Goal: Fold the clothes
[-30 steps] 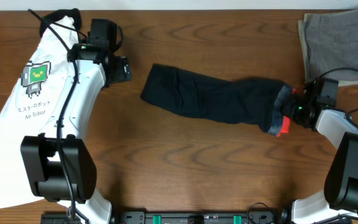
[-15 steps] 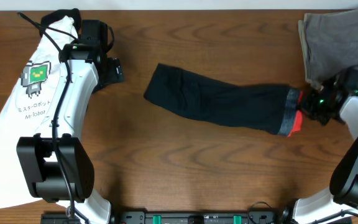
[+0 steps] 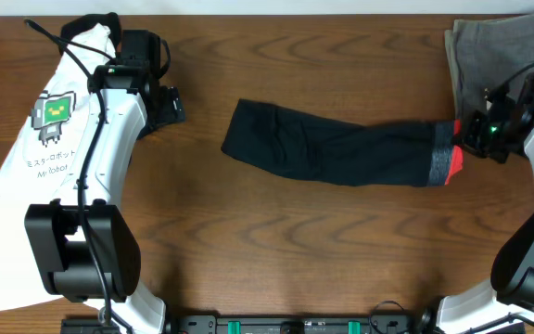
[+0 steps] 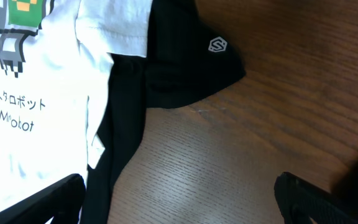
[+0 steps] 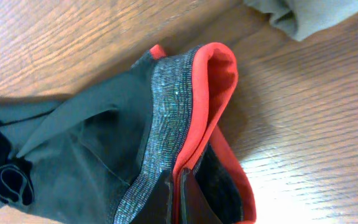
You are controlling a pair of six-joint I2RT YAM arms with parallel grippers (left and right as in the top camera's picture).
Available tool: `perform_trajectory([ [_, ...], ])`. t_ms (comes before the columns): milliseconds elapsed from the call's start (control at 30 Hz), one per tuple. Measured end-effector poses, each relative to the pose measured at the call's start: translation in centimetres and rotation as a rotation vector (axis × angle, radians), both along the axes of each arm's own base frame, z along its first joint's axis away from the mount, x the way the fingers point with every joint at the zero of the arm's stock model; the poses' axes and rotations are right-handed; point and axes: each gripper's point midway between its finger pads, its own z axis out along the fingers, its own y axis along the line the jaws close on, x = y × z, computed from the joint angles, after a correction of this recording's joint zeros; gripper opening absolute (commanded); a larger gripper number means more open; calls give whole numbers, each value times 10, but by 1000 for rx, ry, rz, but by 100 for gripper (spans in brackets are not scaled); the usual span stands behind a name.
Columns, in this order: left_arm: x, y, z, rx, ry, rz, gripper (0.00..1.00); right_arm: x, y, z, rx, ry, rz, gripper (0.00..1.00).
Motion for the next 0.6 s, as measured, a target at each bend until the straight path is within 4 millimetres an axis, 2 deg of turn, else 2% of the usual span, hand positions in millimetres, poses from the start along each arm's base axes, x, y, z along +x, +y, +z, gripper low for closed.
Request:
perform_trajectory([
  [367, 0, 0, 0, -1, -1, 3, 98, -13, 20, -8, -23, 94, 17, 5],
  [600, 0, 0, 0, -7, -6, 19, 98, -14, 50, -23, -39, 104, 96, 5],
])
